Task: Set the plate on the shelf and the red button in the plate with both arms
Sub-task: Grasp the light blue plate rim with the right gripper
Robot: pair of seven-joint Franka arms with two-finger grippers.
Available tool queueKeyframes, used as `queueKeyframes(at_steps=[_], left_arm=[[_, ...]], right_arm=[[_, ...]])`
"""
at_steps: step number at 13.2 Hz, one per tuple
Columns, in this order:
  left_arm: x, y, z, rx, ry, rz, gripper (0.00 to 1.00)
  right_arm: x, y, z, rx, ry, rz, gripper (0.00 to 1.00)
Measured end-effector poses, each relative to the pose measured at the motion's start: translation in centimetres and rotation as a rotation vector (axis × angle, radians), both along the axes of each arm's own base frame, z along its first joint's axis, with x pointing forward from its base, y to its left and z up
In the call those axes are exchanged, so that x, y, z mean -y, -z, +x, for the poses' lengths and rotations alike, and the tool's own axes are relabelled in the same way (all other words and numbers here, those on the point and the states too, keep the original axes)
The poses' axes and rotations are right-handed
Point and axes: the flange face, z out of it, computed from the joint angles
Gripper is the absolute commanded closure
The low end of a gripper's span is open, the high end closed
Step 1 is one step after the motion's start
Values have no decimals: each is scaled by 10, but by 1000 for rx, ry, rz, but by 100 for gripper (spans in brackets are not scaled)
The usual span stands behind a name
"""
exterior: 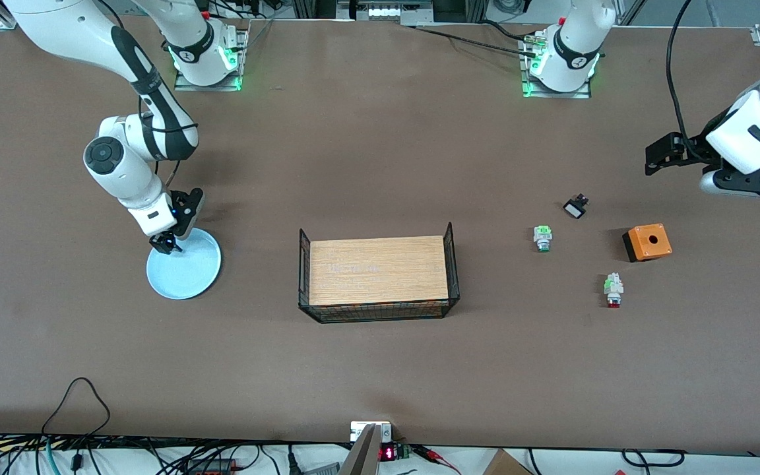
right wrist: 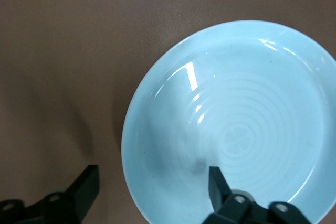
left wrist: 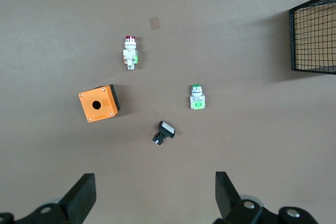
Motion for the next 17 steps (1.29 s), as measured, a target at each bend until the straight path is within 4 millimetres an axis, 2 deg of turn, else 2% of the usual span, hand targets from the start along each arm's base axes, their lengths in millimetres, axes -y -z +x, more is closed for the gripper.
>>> queueKeyframes(at_steps=[3,6,10,13,17], left_arm=[[0,0,0,-3,0,0,0],[0,0,0,-3,0,0,0],[0,0,0,-4,0,0,0],[0,0,-1,-5,0,0,0],[0,0,-1,-5,0,0,0]], right_arm=[[-1,5,-2,19,-24,3,42],[-2,4,-2,26,-62,0,63],[-2,1,-1,33,-87,-3,80],[-3,-1,0,39,-100,-5,99],[-5,-16,4,69,-114,-6,100]])
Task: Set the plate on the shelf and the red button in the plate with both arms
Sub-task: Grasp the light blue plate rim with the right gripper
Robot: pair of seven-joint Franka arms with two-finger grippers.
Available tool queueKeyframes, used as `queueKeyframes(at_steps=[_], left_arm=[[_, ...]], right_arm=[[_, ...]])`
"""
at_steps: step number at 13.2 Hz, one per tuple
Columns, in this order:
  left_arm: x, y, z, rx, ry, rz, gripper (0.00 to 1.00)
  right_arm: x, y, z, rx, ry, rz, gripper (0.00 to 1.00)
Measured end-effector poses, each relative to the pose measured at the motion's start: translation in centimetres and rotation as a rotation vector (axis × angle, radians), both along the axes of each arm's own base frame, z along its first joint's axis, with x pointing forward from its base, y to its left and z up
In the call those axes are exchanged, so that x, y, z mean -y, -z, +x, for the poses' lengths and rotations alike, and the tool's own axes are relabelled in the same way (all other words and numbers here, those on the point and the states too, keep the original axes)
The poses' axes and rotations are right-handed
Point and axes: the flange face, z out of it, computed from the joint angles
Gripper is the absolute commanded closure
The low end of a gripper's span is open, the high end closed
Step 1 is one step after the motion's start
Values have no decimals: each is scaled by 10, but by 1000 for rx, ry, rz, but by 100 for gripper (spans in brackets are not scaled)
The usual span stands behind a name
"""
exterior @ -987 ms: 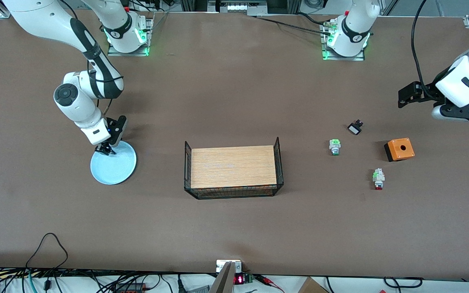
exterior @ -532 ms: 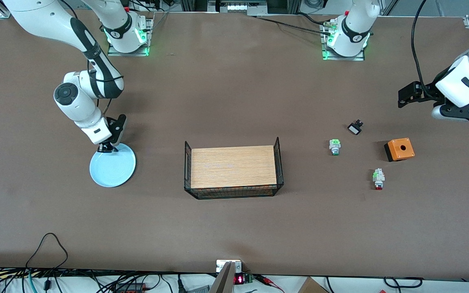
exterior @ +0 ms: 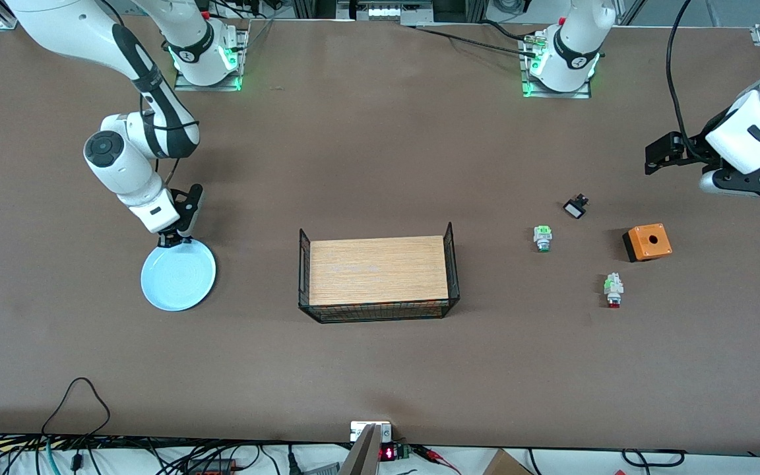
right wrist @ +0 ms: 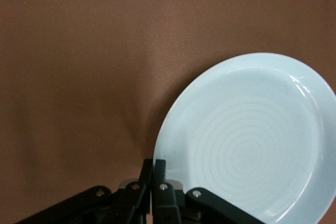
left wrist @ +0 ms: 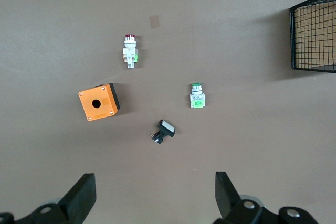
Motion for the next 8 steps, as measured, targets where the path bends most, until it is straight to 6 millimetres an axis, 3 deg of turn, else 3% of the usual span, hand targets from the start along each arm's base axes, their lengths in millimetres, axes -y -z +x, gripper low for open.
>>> queueKeyframes(at_steps=[4,8], left_arm=[[0,0,0,-1,0,0,0],[0,0,0,-1,0,0,0]], right_arm=[[-14,-19,5,26,-26,5,100],[-31,-72,21,61,-53,-1,100]])
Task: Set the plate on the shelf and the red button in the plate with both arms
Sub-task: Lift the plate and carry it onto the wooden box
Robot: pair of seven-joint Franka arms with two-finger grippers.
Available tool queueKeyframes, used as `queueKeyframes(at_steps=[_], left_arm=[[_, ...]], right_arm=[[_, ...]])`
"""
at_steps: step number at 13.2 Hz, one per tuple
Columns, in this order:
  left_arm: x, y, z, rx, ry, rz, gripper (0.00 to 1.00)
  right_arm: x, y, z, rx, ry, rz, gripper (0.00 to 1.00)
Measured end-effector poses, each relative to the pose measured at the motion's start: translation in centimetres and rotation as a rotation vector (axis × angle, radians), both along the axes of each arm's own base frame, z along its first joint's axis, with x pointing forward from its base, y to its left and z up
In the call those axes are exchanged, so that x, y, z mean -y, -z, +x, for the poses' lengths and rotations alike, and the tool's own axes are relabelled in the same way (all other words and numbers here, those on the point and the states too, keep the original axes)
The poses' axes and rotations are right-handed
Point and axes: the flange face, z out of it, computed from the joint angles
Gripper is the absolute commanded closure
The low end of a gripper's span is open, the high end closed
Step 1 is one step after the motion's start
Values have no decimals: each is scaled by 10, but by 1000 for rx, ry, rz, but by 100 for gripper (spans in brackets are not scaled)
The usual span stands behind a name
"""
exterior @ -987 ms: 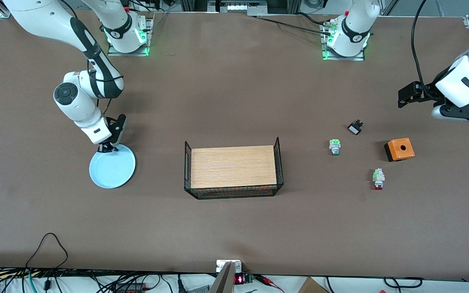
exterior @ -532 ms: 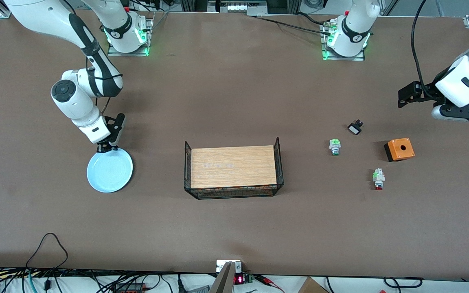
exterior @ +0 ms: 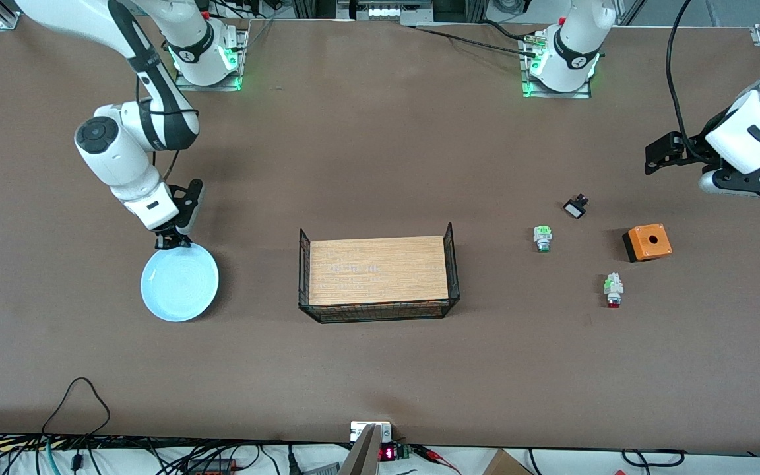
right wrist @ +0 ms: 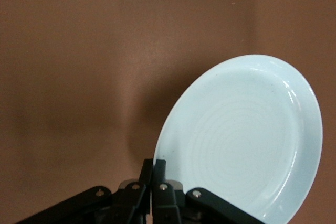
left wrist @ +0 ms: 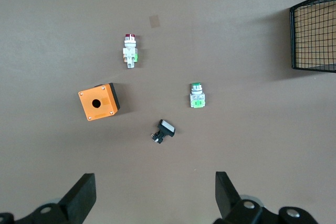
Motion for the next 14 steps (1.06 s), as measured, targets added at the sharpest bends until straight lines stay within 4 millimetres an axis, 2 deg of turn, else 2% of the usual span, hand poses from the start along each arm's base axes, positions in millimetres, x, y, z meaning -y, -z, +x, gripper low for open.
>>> queueKeyframes(at_steps=[8,11,14], left_arm=[[0,0,0,0,0,0,0],[0,0,0,0,0,0,0],[0,0,0,0,0,0,0]], right_arm=[[-67,-146,50,-57,-46,6,100],[-98,-185,55,-57,-67,40,100],[-153,-218,44,-59,-65,75,100]])
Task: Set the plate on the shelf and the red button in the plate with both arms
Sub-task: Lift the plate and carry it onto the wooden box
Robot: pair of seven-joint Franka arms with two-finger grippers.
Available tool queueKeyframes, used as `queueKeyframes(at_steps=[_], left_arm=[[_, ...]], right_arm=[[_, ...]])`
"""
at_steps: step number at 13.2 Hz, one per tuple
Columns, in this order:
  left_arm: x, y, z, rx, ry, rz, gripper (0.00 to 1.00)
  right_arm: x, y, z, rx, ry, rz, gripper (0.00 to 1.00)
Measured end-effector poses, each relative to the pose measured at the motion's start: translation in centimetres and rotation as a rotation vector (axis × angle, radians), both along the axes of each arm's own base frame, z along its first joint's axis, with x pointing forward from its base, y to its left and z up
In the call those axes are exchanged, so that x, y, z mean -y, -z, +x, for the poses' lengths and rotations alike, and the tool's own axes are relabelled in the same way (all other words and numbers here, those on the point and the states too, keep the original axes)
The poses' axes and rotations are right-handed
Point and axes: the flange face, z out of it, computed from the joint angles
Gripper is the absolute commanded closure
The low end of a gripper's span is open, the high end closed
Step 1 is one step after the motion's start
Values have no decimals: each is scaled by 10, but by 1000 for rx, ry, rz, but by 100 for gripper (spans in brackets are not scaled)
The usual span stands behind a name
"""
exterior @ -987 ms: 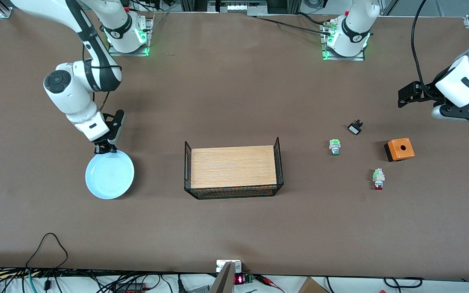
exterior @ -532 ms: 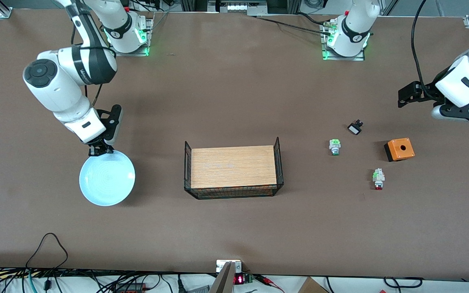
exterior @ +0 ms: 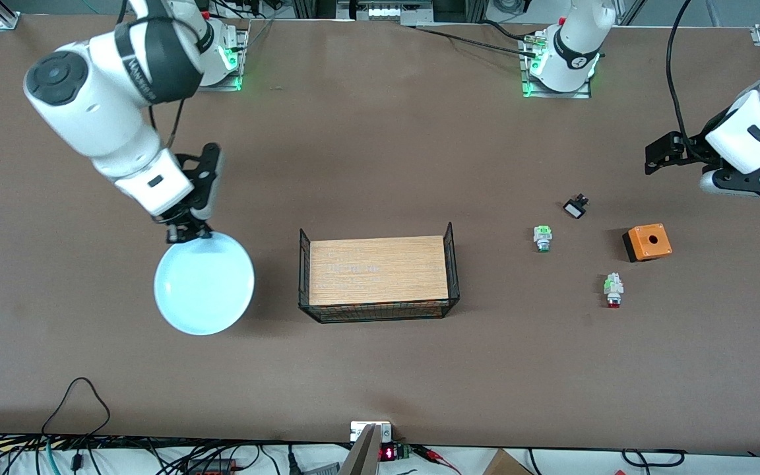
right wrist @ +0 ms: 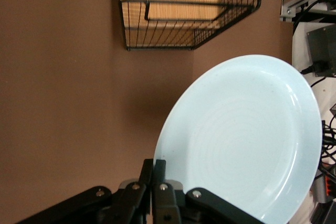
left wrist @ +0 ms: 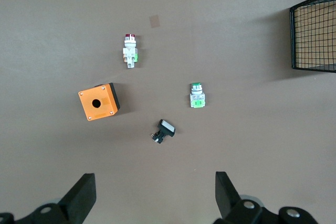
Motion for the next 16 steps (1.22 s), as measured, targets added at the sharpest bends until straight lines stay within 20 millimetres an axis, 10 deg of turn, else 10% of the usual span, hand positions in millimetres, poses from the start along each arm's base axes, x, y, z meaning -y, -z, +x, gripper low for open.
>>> queueKeyframes(at_steps=[5,16], left_arm=[[0,0,0,0,0,0,0],[0,0,0,0,0,0,0]], right_arm=[[-96,-22,-41,-10,46,35,100],[-274,54,-127,108,125,-112,100]])
